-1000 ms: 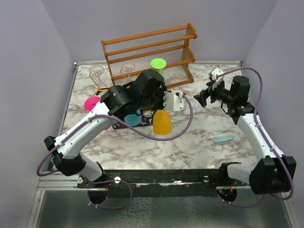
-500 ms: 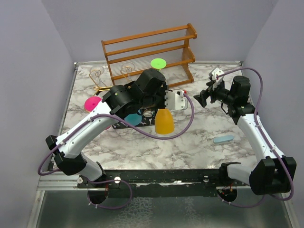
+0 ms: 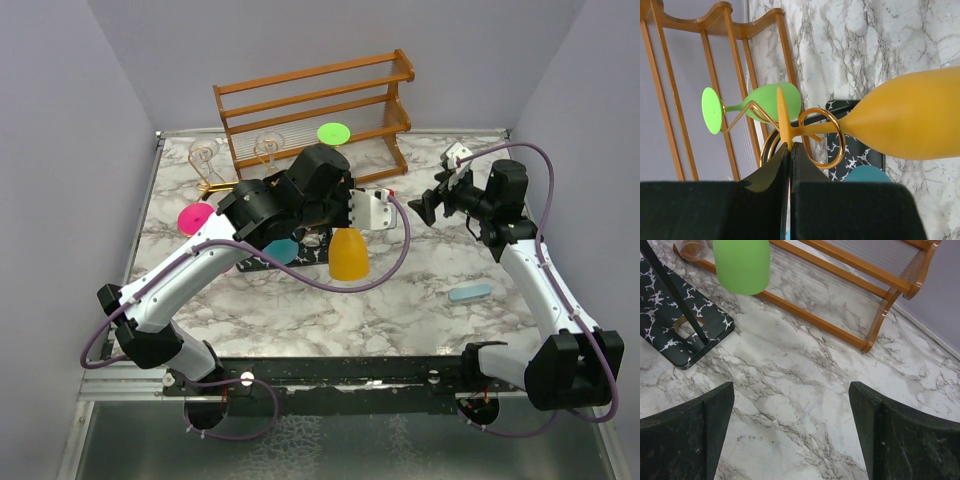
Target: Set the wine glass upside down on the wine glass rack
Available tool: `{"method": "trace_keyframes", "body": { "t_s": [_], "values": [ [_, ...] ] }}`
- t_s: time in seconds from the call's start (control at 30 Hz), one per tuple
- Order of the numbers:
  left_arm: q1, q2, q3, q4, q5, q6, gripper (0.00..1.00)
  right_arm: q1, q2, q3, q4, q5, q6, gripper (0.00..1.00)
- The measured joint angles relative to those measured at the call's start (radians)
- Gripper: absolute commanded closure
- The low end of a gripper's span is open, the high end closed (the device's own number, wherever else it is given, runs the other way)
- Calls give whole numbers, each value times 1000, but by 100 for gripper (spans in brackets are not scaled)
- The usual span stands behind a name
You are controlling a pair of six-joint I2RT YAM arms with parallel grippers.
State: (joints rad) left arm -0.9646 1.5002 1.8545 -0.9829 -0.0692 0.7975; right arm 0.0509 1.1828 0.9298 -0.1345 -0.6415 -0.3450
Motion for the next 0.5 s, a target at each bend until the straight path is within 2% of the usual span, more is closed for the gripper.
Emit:
{"method": "trace_keyframes", "body": {
  "t_s": [0.5],
  "values": [
    [-6, 4, -30, 31, -21, 2, 97, -1, -1, -2, 0, -3, -1, 3]
  ]
}}
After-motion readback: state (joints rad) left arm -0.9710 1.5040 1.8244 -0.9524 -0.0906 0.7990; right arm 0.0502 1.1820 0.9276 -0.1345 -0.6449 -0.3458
